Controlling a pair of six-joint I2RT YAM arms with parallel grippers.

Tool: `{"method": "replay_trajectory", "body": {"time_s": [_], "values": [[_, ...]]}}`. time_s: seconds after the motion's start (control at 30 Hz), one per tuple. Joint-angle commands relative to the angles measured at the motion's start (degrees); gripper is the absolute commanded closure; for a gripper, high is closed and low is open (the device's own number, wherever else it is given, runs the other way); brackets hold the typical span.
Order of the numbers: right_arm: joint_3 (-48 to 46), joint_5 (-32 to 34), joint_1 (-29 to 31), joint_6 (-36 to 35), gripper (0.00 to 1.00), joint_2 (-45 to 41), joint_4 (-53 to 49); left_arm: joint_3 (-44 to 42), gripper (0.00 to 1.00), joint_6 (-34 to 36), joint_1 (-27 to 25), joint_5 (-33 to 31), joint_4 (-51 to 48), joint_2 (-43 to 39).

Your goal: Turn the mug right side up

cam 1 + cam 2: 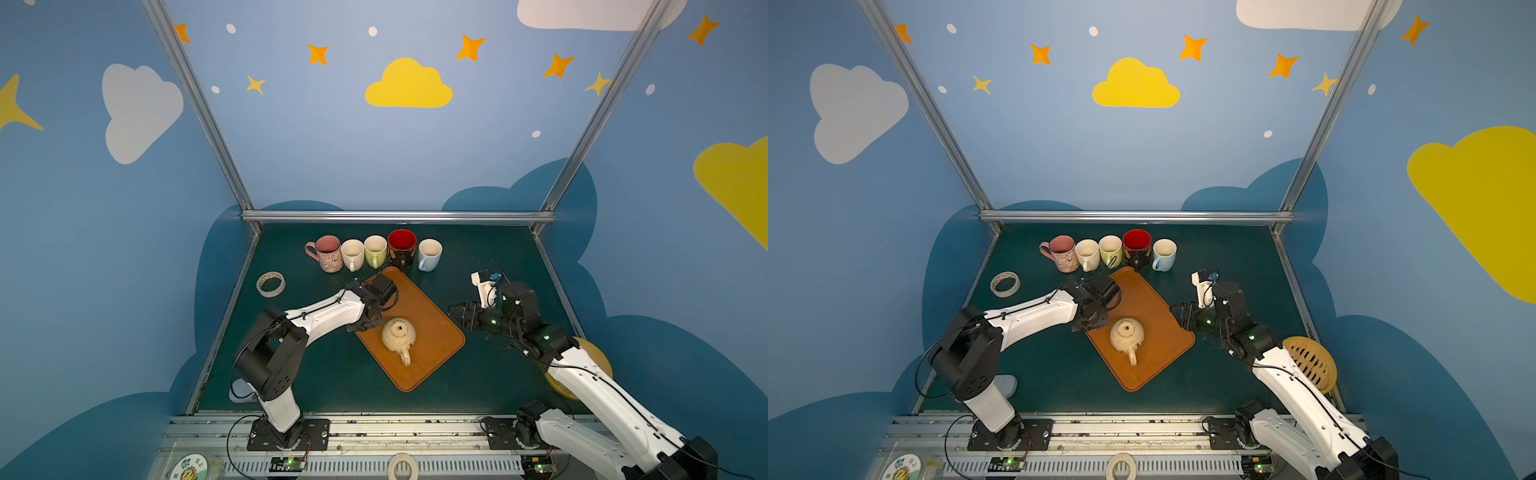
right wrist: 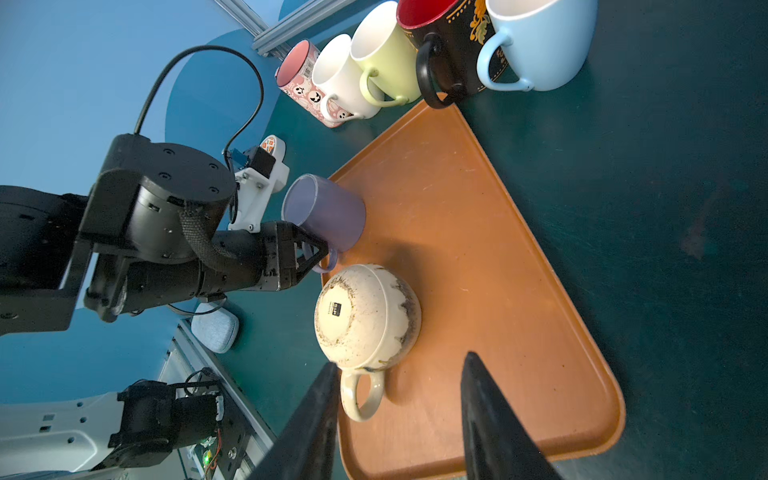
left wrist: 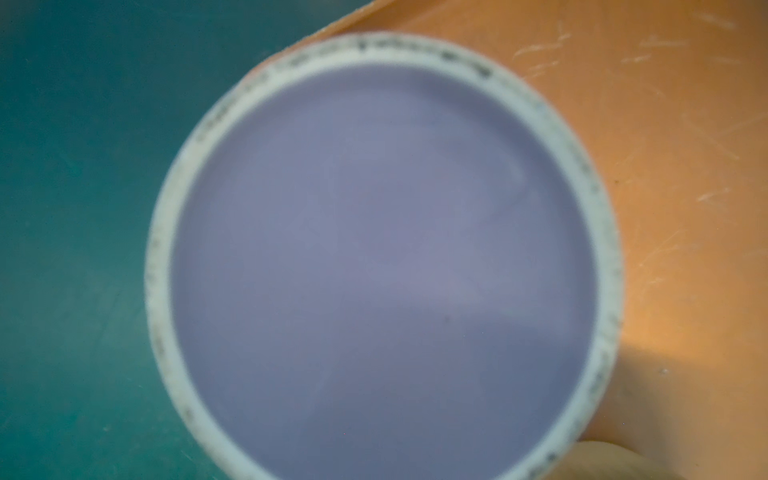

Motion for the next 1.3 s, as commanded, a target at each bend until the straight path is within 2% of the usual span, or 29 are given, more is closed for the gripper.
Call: {"method": "replay_trajectory", "body": {"time_s": [0.0,0.27,0.4,0.97,1.27], "values": [[0.1,-0.05,0.37,-0.15,0.58,0.0,0.58,1.18,0.74,0.84,0.85,-0.9,-0.95,0.6],[-0.13,-0.15,0.38,-0.33,0.58,0.22,0.63,2.45,0.82,1.81,0.86,-2.27,-2.01,0.28],[-0.47,0.36,0.38,-0.51,0.57,0.01,0.63,2.44,0.96,2.51,0.8,-2.24,-1.92,0.01],[-0.58,-1.71,0.38,0.28,0.57,1.39,3.04,2.51,0.96,9.37,0.86,-0.58,-2.58,-7.05],[-0.41,-4.5,0.36,1.25,0.58,3.3,5.17,2.3,0.96,12.2,2.78,6.45,0.28,-12.61]]}}
